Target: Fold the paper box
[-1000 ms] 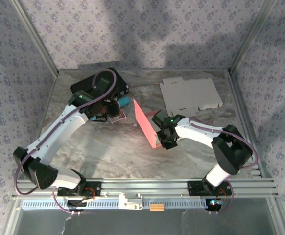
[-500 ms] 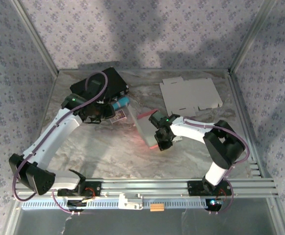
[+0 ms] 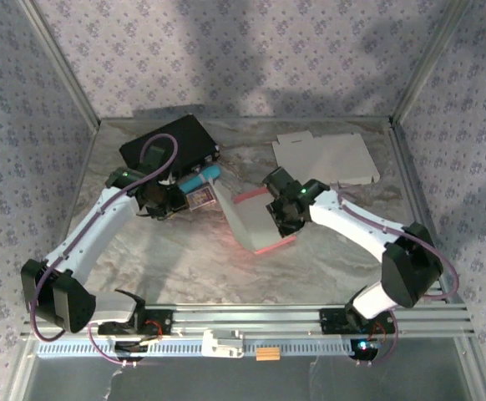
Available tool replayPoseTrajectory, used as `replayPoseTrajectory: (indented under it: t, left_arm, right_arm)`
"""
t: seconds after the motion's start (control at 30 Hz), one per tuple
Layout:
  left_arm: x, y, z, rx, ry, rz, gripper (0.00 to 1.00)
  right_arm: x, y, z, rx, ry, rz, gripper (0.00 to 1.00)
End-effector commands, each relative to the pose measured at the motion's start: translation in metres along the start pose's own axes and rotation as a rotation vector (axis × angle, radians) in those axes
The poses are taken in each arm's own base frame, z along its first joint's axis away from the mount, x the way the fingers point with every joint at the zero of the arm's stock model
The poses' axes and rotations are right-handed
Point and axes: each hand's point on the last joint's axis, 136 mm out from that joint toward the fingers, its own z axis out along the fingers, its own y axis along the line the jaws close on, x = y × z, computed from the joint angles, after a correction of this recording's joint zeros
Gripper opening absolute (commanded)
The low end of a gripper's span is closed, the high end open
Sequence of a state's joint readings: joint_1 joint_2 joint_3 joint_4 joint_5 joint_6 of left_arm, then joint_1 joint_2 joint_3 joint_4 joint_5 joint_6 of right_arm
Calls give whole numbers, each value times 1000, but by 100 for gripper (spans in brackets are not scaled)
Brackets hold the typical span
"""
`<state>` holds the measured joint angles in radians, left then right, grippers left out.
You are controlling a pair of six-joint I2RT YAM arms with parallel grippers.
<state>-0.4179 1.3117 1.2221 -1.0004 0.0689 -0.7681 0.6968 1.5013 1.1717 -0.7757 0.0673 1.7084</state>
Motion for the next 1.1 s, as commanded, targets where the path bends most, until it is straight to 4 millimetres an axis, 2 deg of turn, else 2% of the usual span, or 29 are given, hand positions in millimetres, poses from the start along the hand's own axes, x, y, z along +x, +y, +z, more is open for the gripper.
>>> replayPoseTrajectory:
  t: [0.0,0.03,0.1,0.2,0.3,0.4,0.57,0.77,0.97,1.07]
  left_arm:
    - [-8,-5,-20,51,-54,-3,31]
    - [-11,-4,-27,53,-78,-5,31]
    - [-15,-2,-40,64,-126,-9,32]
    - [-13,3,-56,89,-180,-23,32]
    - [-8,8,-67,117,-216,-33,32]
    - [-1,15,-73,127,-233,-39,32]
    - [10,24,-73,124,-215,-56,32]
    - [12,25,-73,128,-212,-67,32]
    - [12,25,-74,131,-215,-64,32]
    - [13,25,-74,132,-211,-61,32]
  right_arm:
    - [-25,54,-47,-147,-169,-426,53]
    - [-21,71,-61,-168,-191,-594,54]
    - [0,93,-76,-185,-158,-868,54]
    - [42,100,-85,-144,-54,-1196,55]
    - [85,101,-89,-167,21,-1389,58]
    - [111,100,-84,-169,103,-1431,59]
    - [130,94,-66,-60,144,-1477,58]
    - [127,88,-38,86,150,-1467,54]
    - [136,106,-28,24,170,-1409,36]
    - [138,111,-26,10,169,-1365,16]
